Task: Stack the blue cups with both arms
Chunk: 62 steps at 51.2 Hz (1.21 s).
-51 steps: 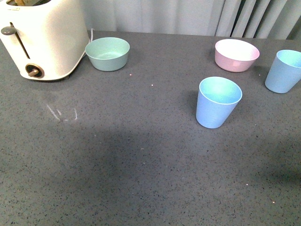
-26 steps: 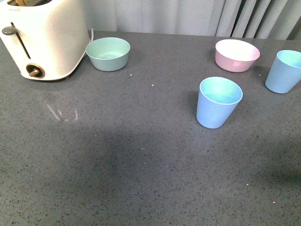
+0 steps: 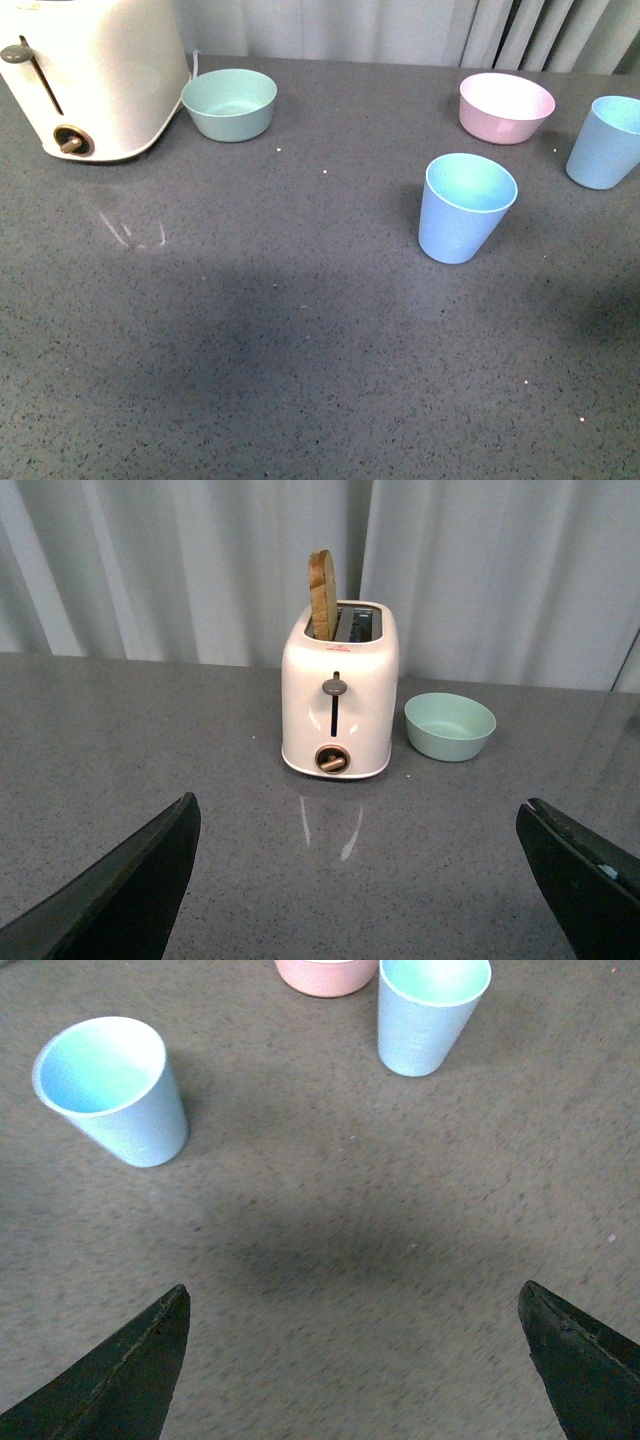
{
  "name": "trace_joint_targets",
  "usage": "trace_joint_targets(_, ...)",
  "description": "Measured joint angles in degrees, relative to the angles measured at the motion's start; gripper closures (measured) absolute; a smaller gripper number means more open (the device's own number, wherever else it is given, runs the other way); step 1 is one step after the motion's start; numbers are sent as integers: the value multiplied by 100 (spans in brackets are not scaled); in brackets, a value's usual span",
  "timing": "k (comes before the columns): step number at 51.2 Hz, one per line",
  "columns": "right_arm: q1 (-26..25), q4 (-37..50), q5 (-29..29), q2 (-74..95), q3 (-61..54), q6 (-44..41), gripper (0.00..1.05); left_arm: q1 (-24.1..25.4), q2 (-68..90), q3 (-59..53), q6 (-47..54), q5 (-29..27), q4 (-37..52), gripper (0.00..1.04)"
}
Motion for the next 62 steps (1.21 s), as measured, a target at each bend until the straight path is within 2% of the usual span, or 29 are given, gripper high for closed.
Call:
trace_joint_targets(7,17,424,387,2223,1311,-1060,9,0,0,0,0,0,0,9)
trace_joint_targets(18,249,275,885,4013,2983,-2109,9,0,0,0,0,0,0,9)
trace_joint_targets(33,682,26,1255,5300,4262,-2479,9,0,0,0,0,0,0,9)
trace_joint_targets(53,903,-107,1462,6207,5136,-2638,9,0,0,0,0,2,0,9)
trace_joint_targets(62,992,-151,1508,6393,5274,-2636,34,0,0,0,-2,0,0,9)
